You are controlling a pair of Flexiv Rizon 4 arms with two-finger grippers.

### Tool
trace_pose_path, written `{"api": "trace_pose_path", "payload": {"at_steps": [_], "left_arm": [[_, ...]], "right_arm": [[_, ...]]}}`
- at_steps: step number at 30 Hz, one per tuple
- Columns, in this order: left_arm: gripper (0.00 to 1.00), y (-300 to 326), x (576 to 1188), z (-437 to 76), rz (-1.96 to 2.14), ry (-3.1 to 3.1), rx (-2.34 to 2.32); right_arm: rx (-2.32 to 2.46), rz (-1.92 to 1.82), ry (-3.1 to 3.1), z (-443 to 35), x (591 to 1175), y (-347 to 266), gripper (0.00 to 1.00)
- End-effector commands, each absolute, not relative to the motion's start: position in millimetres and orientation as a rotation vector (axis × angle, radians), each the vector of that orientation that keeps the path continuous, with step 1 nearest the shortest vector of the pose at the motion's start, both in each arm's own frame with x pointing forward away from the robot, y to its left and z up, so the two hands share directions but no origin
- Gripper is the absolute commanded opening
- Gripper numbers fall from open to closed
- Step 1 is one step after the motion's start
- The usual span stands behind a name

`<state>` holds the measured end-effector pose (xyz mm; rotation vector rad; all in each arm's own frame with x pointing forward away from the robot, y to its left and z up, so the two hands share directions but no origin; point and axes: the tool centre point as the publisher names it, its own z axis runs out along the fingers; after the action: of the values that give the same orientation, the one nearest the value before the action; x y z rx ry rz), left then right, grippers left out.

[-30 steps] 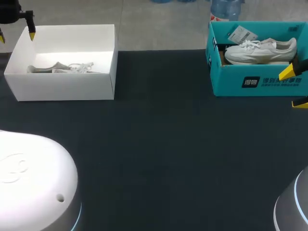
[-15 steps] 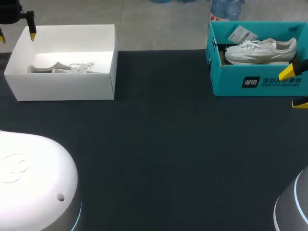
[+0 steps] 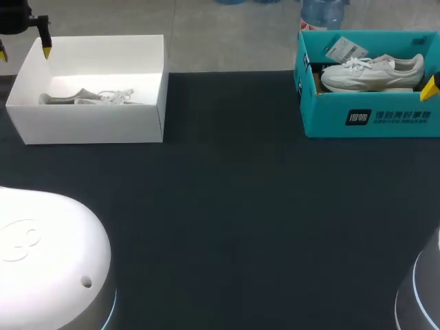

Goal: Take the shoe out of the shoebox, open the shoe tongue, remove and reinsert the insole, then place the shoe into the shoebox

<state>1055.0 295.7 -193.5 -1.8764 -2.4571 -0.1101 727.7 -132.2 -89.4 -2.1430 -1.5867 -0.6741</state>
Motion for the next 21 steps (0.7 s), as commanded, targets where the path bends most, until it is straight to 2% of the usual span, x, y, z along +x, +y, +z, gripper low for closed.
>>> {"api": "trace_pose_path", "payload": {"at_steps": [1,8,21], "left_arm": [[1.0,295.4,1053.1,-193.0,-0.118,-2.458,-1.876],[1.0,295.4,1053.1,-193.0,-0.118,-2.458,-1.876],[1.0,295.4,1053.1,-193.0,-0.118,-2.458,-1.876]], "right_arm": [[-2.328,-0.161,-1.787,-76.1,763.9,-148.8,1.0],[-2.387,0.029,-1.84,-77.8,794.0,-170.4,1.0],[-2.353,0.003,-1.821,-81.1,805.8,-184.2,1.0]]}}
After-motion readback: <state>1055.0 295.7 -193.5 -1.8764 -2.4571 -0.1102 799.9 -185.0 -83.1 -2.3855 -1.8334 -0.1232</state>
